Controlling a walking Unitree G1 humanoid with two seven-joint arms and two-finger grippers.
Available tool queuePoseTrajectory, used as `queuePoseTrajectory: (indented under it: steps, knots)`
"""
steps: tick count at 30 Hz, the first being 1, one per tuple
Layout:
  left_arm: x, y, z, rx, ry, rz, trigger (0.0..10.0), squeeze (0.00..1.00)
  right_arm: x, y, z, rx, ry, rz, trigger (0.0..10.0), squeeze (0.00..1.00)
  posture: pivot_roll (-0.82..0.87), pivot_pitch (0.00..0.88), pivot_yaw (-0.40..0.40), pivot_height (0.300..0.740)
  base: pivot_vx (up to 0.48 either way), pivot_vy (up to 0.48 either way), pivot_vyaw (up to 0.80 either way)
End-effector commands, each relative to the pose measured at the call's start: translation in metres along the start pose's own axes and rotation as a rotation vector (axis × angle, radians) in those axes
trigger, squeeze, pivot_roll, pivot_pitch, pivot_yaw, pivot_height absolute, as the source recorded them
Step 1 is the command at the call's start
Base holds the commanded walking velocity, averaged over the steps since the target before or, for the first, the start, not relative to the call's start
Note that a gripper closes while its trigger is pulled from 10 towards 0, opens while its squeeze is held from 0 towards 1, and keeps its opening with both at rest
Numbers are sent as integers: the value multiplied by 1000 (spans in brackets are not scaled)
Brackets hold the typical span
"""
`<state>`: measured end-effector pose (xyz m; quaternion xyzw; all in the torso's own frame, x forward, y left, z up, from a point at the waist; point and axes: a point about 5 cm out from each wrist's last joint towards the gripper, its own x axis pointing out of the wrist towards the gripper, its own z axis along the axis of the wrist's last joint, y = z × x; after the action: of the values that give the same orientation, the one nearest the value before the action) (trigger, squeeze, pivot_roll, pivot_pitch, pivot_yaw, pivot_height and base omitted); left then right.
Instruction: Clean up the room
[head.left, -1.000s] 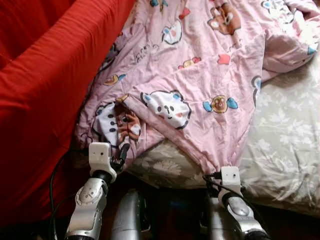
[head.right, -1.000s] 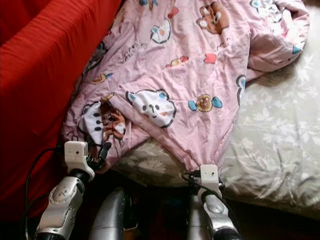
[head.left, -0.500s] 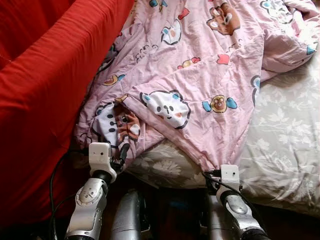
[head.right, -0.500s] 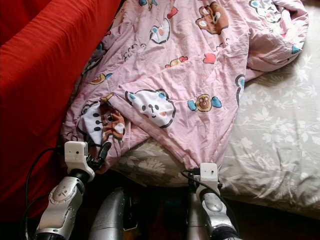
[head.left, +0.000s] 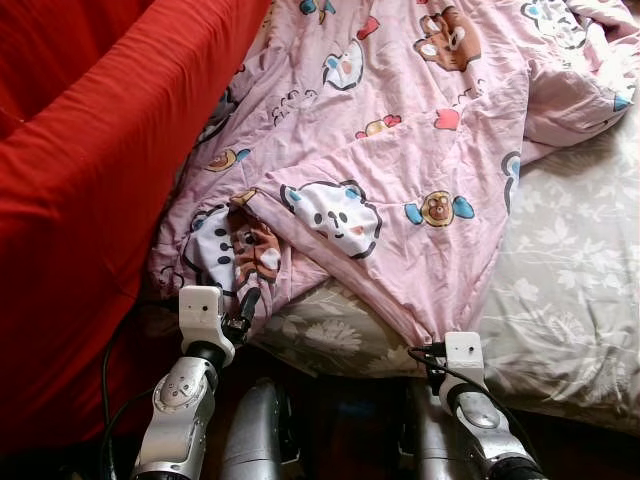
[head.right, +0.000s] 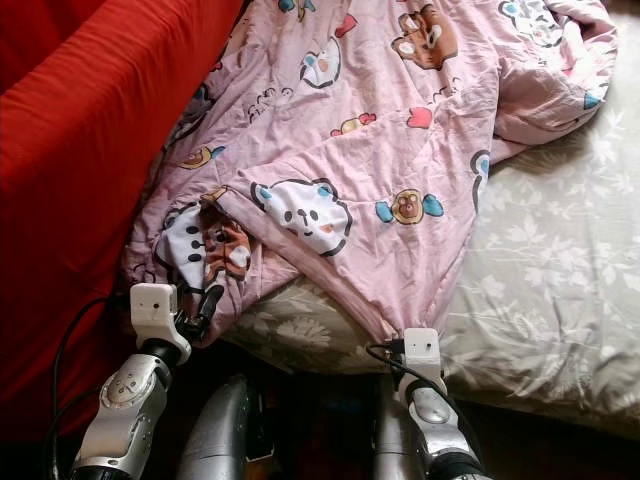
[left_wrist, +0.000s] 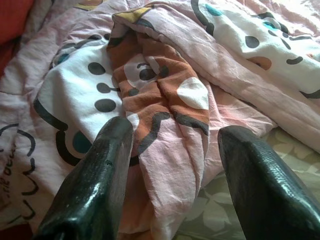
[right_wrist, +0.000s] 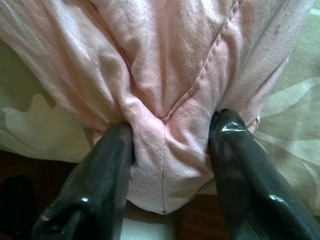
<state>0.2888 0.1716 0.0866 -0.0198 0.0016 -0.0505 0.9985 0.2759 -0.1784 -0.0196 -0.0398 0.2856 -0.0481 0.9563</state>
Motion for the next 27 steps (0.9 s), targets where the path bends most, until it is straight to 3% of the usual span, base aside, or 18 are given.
queuePoseTrajectory:
  steps: [1, 20, 27]
  knots:
    - [-8, 2, -10, -5, 41, 13, 10000, 0, -7, 2, -27, 10, 103, 4, 0, 0, 2, 359, 72, 636, 0, 0, 0]
    - [-8, -2, -13, -15, 45, 17, 10000, 0, -5, 2, -20, 22, 68, 9, 0, 0, -4, 354, 62, 636, 0, 0, 0]
    - [-3, 0, -13, -13, 42, 20, 10000, 0, -3, -3, 3, 81, -86, -20, 0, 0, -12, 319, 59, 636, 0, 0, 0]
